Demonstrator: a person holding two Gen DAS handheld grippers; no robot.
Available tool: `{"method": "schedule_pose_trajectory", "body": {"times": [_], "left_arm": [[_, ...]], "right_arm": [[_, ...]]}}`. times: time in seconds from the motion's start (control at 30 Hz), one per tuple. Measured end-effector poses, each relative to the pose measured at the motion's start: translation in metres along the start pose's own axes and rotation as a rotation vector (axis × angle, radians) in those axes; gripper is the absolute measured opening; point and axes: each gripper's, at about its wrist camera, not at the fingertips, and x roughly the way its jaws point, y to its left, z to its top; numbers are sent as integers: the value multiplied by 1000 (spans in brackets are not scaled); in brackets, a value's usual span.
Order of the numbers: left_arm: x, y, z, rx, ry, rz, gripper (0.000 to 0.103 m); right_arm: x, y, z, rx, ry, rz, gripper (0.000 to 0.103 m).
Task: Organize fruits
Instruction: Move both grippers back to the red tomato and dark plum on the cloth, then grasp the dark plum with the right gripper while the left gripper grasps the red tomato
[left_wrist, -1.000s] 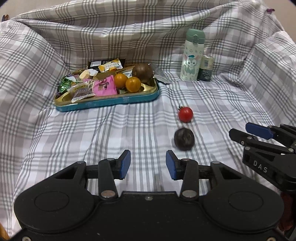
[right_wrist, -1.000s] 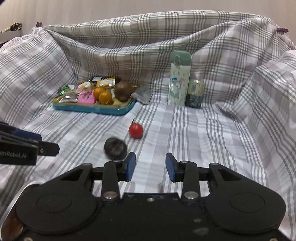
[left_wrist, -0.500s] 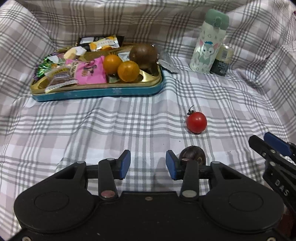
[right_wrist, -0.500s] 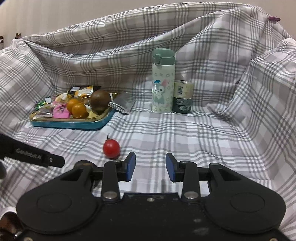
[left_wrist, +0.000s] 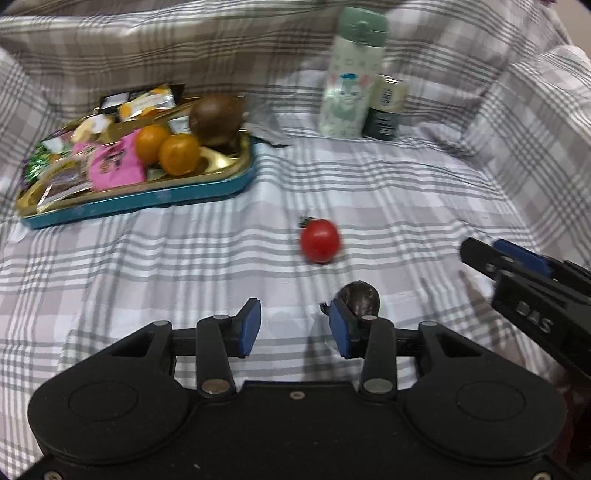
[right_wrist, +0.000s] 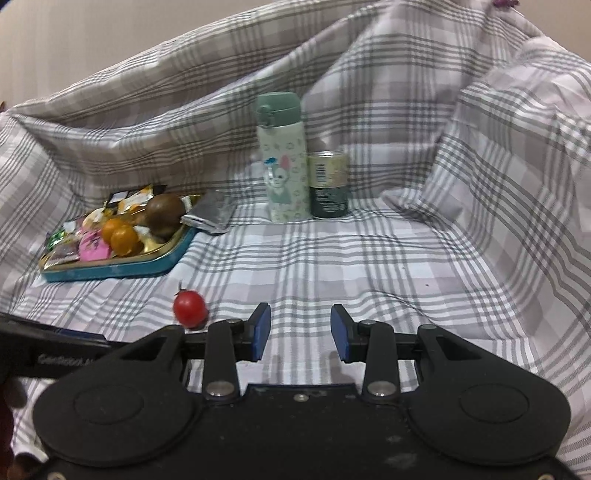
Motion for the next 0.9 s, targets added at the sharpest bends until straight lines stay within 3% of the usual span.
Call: {"method": "schedule_pose_trajectory", "body": {"times": [0.3, 0.5, 0.9], "left_arm": [[-3, -14, -8, 76, -5, 3, 49], [1, 1, 1, 34, -10, 38, 49], [24, -1, 27, 46, -48, 11, 49]], "right_arm": [[-1, -7, 0, 32, 0, -6, 37], [-1, 1, -1, -5, 15, 36, 37], [1, 9, -6, -69, 65, 99, 38]]}}
